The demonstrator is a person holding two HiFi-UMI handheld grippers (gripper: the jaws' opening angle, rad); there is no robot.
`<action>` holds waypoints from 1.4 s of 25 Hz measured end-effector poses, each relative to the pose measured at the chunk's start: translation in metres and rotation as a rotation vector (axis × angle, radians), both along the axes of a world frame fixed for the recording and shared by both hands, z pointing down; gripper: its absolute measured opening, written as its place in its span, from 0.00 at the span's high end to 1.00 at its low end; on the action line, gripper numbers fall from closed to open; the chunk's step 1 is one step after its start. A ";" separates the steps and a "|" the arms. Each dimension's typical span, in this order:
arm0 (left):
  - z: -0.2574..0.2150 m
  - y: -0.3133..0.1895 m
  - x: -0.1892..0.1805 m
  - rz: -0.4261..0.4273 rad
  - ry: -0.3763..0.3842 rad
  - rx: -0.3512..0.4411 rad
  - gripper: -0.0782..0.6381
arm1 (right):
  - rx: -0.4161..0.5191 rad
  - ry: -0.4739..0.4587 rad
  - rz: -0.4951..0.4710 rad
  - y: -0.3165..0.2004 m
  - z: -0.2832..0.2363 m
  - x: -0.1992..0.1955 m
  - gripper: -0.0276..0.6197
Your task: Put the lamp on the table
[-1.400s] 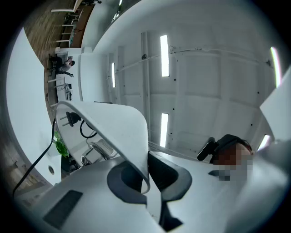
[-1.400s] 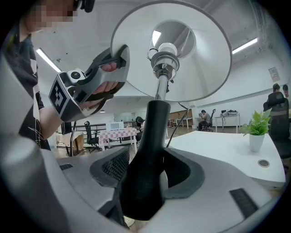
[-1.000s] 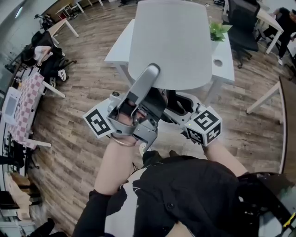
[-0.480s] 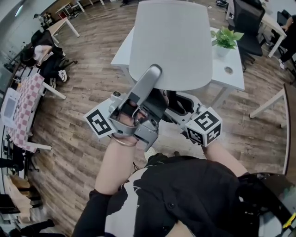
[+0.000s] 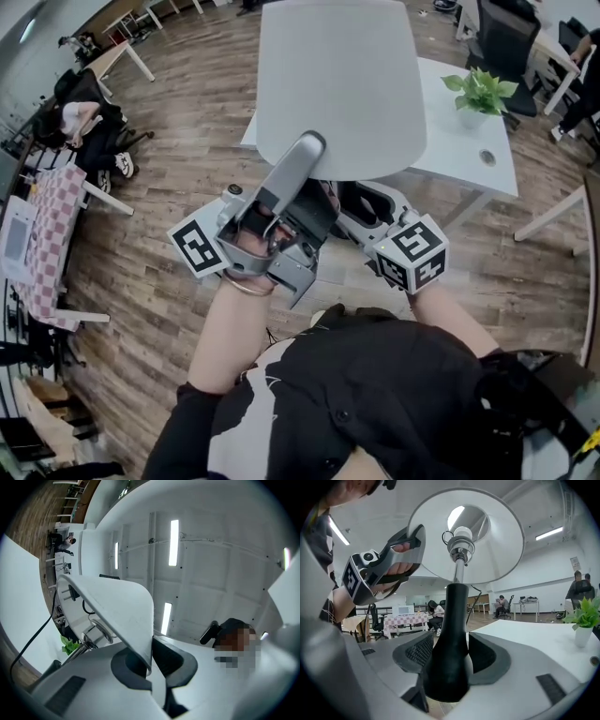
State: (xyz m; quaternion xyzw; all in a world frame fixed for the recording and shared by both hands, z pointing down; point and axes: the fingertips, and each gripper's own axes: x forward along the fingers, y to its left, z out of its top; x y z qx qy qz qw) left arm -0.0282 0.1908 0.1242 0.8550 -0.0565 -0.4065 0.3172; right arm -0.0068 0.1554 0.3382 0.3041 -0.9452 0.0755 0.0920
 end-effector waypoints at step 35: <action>0.009 -0.096 -0.097 0.040 0.002 0.017 0.87 | 0.020 0.055 0.049 -0.111 0.009 -0.098 0.58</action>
